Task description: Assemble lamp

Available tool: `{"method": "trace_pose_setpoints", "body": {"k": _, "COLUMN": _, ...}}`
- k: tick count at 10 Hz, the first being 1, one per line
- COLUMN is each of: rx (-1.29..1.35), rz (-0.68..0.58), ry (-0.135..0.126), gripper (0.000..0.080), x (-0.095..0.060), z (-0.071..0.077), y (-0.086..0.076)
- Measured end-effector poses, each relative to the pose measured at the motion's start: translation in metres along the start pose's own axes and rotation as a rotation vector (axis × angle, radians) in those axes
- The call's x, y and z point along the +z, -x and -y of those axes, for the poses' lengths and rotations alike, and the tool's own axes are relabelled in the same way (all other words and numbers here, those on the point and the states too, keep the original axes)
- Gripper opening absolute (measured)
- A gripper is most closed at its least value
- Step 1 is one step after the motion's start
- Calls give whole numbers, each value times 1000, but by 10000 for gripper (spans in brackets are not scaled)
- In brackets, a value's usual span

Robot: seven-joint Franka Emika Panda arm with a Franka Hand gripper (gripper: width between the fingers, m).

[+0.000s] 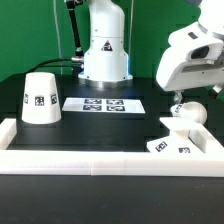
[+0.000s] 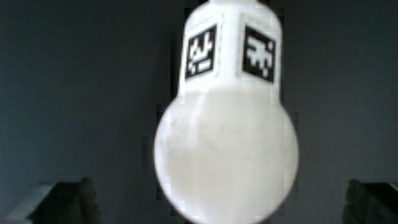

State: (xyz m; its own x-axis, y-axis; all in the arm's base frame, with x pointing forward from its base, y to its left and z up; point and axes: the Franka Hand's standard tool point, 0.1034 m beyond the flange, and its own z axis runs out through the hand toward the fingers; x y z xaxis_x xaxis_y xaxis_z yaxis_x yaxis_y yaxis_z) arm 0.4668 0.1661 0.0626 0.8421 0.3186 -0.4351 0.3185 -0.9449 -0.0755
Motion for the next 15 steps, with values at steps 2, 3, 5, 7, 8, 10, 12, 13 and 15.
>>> {"method": "trace_pose_setpoints", "body": {"k": 2, "rx": 32, "rz": 137, "ry": -3, "gripper": 698, "x": 7, "z": 1, "y": 4}}
{"method": "trace_pose_setpoints", "body": {"k": 3, "rx": 53, "rz": 214, "ry": 7, "gripper": 698, "x": 11, "z": 1, "y": 3}}
{"method": "trace_pose_setpoints", "body": {"k": 5, "rx": 56, "rz": 330, "ry": 3, "gripper": 698, "x": 19, "z": 0, "y": 4}}
{"method": "trace_pose_setpoints", "body": {"k": 7, "rx": 58, "rz": 423, "ry": -3, "gripper": 698, "x": 26, "z": -2, "y": 0}}
{"method": "trace_pose_setpoints", "body": {"k": 8, "rx": 57, "rz": 417, "ry": -4, "gripper": 698, "x": 28, "z": 0, "y": -4}}
{"method": "trace_pose_setpoints", "body": {"k": 10, "rx": 55, "rz": 409, "ry": -3, "gripper": 698, "x": 32, "z": 1, "y": -7}}
{"method": "trace_pose_setpoints", "body": {"k": 12, "rx": 53, "rz": 394, "ry": -3, "gripper": 698, "x": 38, "z": 3, "y": -10}}
{"method": "trace_pose_setpoints", "body": {"k": 13, "rx": 54, "rz": 386, "ry": -3, "gripper": 698, "x": 45, "z": 2, "y": -10}}
{"method": "trace_pose_setpoints", "body": {"k": 15, "rx": 55, "rz": 372, "ry": -3, "gripper": 698, "x": 55, "z": 2, "y": -10}}
